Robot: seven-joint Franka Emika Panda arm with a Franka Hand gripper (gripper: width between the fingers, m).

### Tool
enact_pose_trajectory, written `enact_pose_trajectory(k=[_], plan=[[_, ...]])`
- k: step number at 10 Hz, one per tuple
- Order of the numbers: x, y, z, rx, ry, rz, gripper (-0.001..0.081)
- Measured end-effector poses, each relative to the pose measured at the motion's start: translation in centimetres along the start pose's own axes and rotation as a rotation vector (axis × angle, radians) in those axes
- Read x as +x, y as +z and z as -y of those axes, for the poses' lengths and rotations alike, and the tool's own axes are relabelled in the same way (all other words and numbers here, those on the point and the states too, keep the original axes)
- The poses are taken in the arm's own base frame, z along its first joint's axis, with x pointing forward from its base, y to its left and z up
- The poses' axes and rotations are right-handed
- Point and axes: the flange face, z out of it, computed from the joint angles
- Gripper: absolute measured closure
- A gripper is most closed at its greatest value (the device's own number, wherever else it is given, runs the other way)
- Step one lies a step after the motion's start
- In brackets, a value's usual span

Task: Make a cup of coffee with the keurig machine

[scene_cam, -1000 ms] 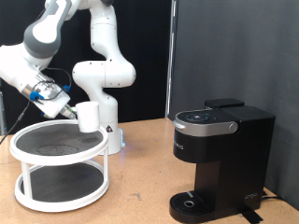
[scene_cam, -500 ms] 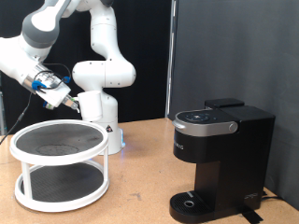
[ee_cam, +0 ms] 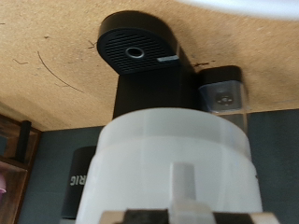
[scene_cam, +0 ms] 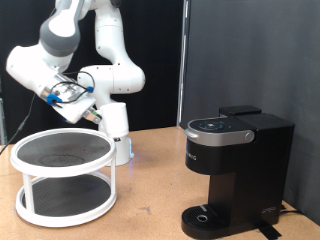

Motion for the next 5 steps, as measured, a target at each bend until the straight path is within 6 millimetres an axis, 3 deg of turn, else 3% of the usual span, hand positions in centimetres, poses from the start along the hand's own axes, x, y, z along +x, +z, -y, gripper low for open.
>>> enact_pose_trajectory(k=[5], plan=[[-3.9, 5.7, -0.1, 0.012, 0.024, -0.016, 0.0802]])
